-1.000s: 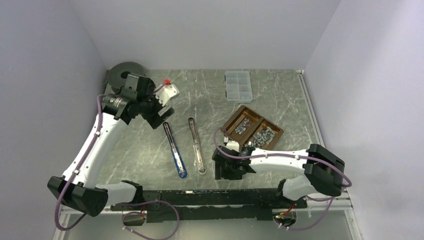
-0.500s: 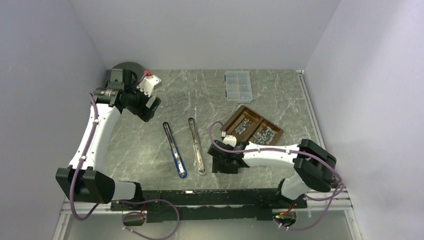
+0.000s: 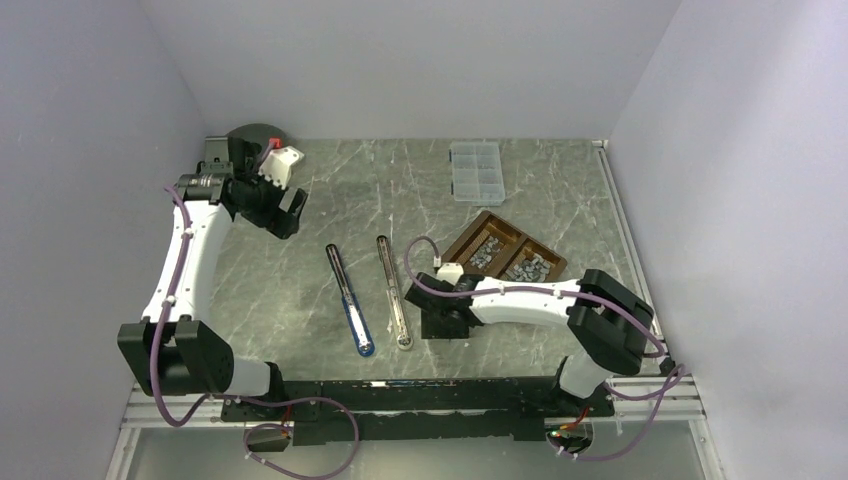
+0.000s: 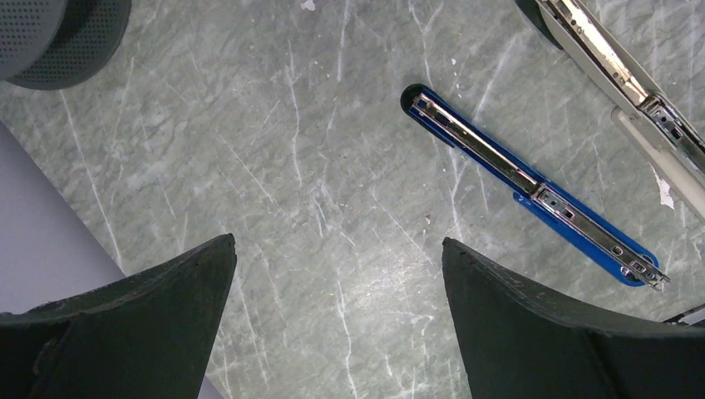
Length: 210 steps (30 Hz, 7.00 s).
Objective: Load the staples into the stapler
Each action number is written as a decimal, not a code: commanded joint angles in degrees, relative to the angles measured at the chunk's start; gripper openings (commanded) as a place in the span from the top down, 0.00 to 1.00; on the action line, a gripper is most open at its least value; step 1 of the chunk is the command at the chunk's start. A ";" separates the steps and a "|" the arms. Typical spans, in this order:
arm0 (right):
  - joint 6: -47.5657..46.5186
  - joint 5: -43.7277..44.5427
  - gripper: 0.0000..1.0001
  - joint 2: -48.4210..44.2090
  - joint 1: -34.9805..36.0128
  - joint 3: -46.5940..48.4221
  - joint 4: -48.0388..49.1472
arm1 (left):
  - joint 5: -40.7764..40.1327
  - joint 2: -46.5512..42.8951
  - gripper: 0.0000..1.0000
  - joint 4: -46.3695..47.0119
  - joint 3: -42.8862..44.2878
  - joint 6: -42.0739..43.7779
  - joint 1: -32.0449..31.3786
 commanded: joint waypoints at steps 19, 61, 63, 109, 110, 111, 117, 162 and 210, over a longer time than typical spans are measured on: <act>-6.44 4.06 0.56 3.31 -0.10 5.41 -4.81 | 3.15 -1.50 0.01 2.53 -2.24 0.04 1.43; -11.51 14.97 1.00 -5.49 10.18 8.38 4.44 | 0.05 1.78 0.00 -0.93 1.64 -4.62 1.82; -12.48 16.67 1.00 -5.14 10.18 7.78 8.78 | -0.16 2.36 0.01 -1.44 1.78 -4.67 1.95; -9.47 34.62 1.00 3.58 17.13 0.72 27.66 | -0.19 5.33 0.01 -1.84 0.53 -5.41 2.46; -9.46 34.77 1.00 3.63 17.21 0.82 27.61 | -0.19 5.35 0.01 -1.90 0.54 -5.41 2.47; -9.42 34.74 1.00 3.67 17.22 0.95 27.60 | -0.19 5.35 0.01 -1.96 0.53 -5.34 2.48; -8.86 35.45 1.00 3.66 17.47 1.45 26.58 | -0.36 5.09 0.01 -1.97 0.44 -5.07 2.48; -4.01 36.56 1.00 6.33 18.01 2.54 20.02 | -0.27 5.08 0.01 -1.95 1.27 -4.54 2.48; -1.66 28.75 0.46 -10.51 15.12 -1.15 6.31 | 2.35 5.29 0.00 -5.41 6.36 -3.60 2.46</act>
